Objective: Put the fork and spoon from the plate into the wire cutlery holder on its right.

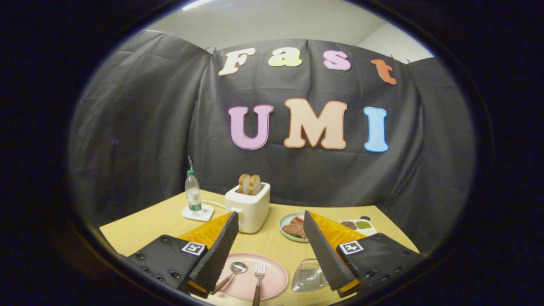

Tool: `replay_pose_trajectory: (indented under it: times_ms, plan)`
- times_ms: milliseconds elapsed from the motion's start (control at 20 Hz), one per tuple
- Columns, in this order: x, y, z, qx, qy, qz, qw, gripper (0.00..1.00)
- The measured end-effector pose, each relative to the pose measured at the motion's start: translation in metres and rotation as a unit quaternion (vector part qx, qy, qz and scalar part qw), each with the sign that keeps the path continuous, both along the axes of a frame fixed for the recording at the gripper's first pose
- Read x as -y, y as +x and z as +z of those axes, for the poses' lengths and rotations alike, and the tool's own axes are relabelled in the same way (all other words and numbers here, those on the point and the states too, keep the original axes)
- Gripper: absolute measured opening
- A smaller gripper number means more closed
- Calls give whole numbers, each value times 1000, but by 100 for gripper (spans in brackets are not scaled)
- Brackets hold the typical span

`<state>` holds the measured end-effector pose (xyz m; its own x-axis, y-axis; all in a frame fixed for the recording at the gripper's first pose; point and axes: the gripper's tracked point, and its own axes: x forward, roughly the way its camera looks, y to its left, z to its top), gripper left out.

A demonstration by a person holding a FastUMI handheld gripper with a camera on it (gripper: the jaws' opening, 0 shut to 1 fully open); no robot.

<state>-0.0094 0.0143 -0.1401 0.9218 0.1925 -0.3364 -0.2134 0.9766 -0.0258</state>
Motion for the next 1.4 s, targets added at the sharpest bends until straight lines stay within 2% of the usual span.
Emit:
replay_pose_trajectory:
  times_ms: [550, 1050, 1300, 1400]
  plan:
    - [-4, -29, -111, -136, -27, 35, 990, 98]
    - [6, -59, -198, -246, -55, 39, 967, 98]
    - [6, -77, -229, -290, -76, 47, 953, 99]
    - [1, -79, -232, -293, -76, 53, 952, 97]
